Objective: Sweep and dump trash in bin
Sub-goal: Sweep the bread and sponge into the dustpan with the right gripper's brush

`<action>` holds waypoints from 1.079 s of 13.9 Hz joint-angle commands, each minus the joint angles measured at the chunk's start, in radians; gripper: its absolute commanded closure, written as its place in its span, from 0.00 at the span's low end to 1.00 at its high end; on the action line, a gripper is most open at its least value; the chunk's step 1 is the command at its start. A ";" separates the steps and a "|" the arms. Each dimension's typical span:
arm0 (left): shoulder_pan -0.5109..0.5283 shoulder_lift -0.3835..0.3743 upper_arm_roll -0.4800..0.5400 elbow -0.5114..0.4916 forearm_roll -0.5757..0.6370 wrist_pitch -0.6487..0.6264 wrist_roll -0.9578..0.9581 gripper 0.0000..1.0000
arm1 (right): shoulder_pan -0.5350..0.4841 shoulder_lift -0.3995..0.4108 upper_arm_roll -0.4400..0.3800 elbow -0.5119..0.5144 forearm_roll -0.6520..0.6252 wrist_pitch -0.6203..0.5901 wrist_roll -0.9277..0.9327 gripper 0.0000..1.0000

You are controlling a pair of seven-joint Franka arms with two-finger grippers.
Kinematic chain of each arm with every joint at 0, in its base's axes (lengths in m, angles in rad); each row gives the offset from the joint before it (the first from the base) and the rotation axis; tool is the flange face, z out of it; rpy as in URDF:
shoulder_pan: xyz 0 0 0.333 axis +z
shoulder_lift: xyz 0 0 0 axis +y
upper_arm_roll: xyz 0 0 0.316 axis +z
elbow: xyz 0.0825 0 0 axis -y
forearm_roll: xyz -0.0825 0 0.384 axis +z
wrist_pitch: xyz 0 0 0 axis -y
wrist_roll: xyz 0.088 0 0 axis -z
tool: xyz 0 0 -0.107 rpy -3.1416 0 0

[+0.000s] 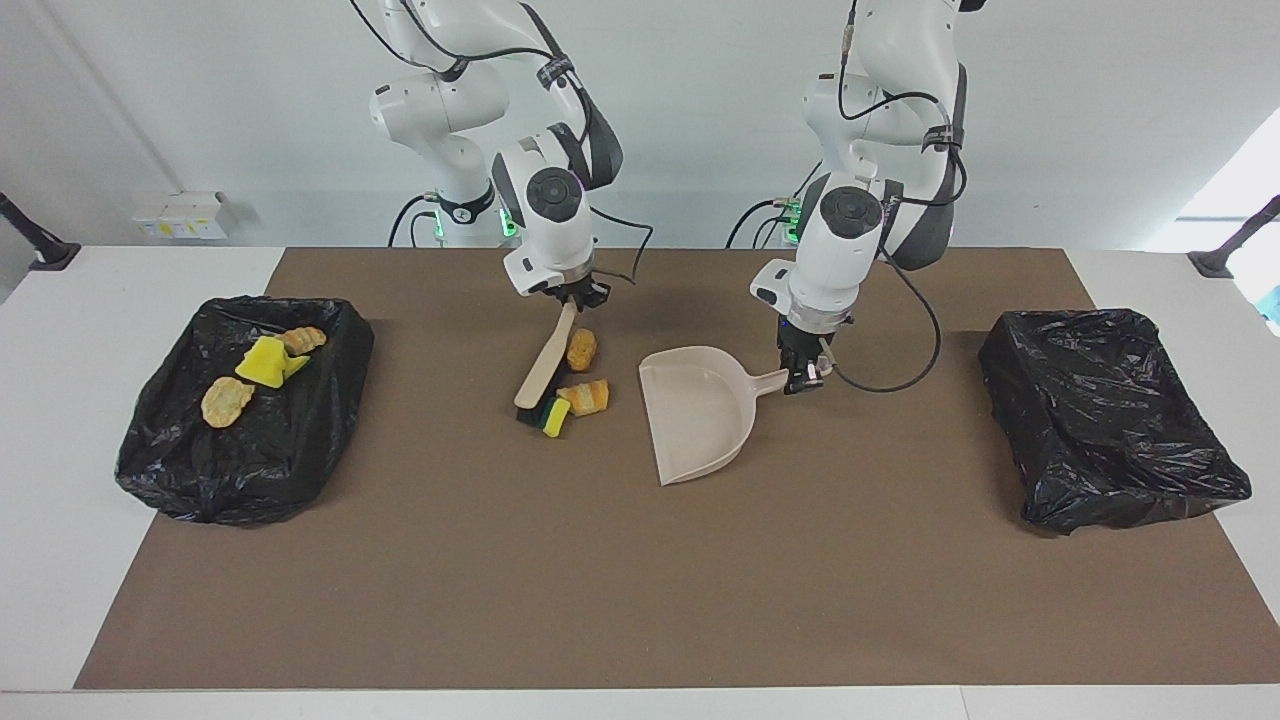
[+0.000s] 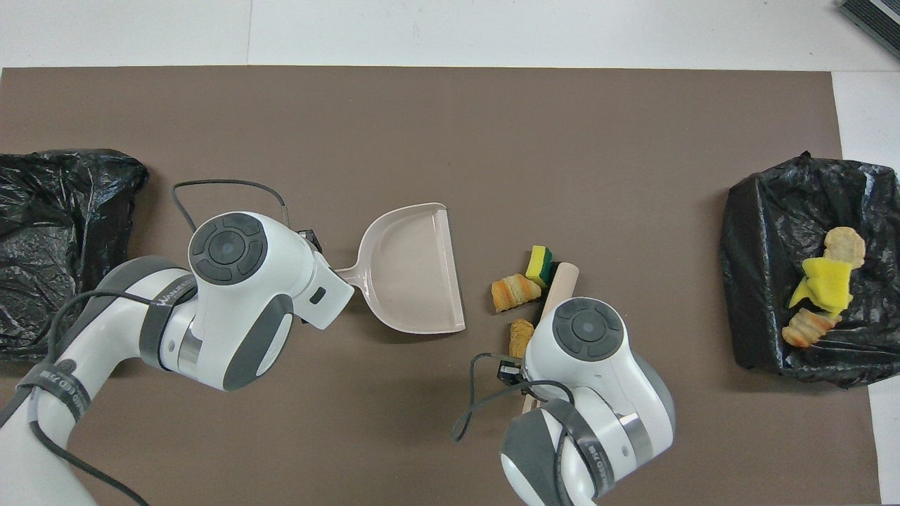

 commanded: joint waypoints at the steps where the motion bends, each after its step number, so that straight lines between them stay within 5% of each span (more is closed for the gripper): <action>1: -0.013 -0.037 0.011 -0.042 -0.010 0.024 -0.017 1.00 | 0.046 0.090 0.006 0.113 0.051 -0.013 0.005 1.00; 10: -0.012 -0.037 0.011 -0.043 -0.010 0.024 -0.017 1.00 | 0.109 0.184 0.011 0.327 0.256 0.002 -0.127 1.00; 15: -0.012 -0.037 0.011 -0.043 -0.010 0.024 -0.017 1.00 | 0.014 0.052 0.002 0.309 0.243 -0.236 -0.121 1.00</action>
